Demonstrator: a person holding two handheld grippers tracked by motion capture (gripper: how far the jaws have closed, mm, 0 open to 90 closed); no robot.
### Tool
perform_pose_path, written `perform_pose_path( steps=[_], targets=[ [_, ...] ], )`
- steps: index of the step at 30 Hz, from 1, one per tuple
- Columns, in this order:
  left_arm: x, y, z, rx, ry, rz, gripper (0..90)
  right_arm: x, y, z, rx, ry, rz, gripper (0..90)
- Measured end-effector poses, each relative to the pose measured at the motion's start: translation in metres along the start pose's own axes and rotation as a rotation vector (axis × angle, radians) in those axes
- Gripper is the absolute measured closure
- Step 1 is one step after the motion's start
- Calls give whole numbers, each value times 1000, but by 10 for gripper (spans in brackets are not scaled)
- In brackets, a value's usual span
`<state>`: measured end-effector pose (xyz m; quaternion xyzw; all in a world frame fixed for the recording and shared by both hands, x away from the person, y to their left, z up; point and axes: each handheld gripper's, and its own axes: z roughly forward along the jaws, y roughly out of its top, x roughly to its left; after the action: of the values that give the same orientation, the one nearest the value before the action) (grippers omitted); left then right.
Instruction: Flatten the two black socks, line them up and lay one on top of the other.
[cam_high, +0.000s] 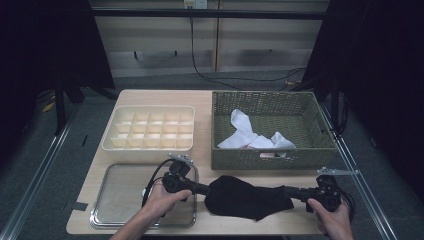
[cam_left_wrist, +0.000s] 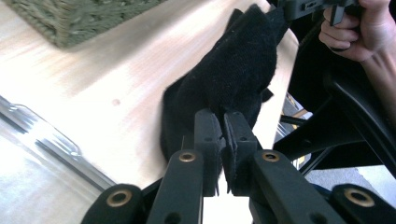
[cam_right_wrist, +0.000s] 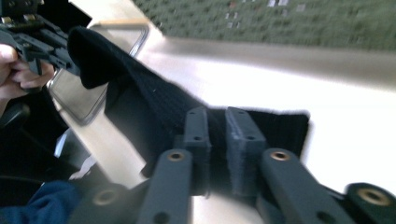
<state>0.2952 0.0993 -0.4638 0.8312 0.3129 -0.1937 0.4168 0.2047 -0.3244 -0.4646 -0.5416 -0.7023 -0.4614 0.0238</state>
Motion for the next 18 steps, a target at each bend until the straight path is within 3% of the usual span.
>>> perform_pose_path(
  steps=[6,10,17,18],
  targets=[
    [9,2,1,-13,1,-33,850,-7,4,11,-28,2,-7,610],
    [14,4,0,-21,10,-43,850,-8,3,7,-77,-46,12,517],
    [19,3,0,-22,13,-61,846,-10,-1,2,-99,-41,12,472],
    [19,2,0,-24,18,-66,846,-8,-2,0,-114,-76,8,468]
  ],
)
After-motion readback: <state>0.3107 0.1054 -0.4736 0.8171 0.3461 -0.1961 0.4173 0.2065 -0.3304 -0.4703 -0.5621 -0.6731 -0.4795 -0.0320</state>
